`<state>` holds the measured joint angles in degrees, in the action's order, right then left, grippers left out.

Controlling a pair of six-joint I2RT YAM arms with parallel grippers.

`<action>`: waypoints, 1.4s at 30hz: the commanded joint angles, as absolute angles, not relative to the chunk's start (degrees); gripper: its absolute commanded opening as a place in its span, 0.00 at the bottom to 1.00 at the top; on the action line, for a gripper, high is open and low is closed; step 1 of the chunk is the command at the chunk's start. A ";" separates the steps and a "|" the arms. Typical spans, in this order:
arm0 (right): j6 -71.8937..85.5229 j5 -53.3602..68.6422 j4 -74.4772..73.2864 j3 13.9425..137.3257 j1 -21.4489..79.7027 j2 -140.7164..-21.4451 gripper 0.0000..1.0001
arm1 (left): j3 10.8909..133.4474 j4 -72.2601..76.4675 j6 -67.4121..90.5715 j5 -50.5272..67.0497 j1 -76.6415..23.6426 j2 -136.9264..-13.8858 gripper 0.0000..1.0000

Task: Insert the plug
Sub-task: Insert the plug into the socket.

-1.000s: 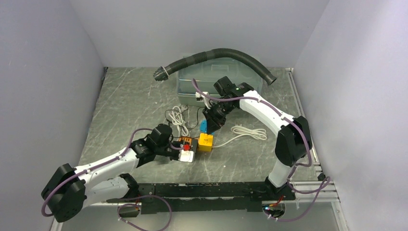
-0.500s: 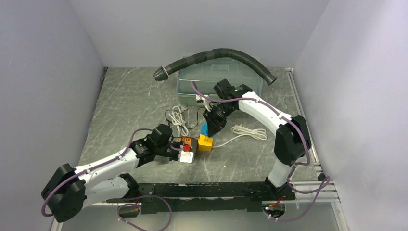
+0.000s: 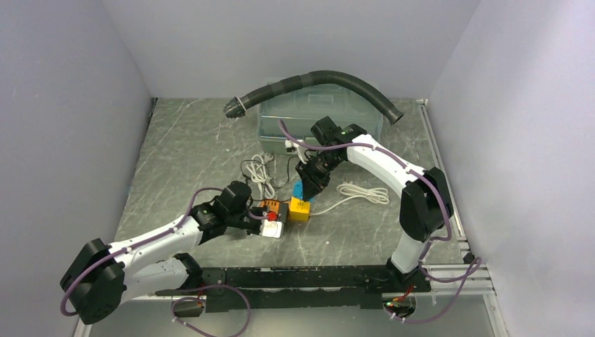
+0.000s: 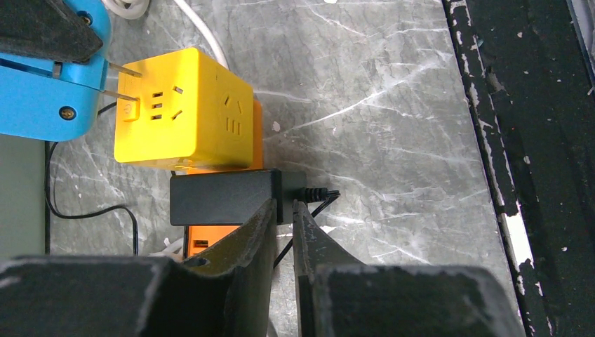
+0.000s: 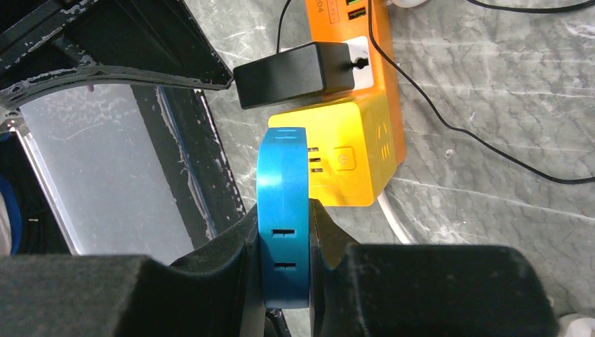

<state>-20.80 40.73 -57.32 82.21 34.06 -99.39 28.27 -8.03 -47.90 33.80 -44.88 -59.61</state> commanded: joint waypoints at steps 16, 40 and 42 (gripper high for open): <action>-20.12 41.12 -53.46 81.93 34.63 -100.79 0.00 | 29.19 -7.47 -47.47 35.24 -45.04 -58.73 0.18; -20.74 39.99 -53.83 80.94 34.72 -100.52 0.00 | 29.32 -7.68 -47.09 35.07 -45.09 -58.54 0.15; -20.83 40.17 -54.04 81.39 34.72 -100.87 0.00 | 29.30 -7.67 -47.03 35.07 -45.07 -58.45 0.15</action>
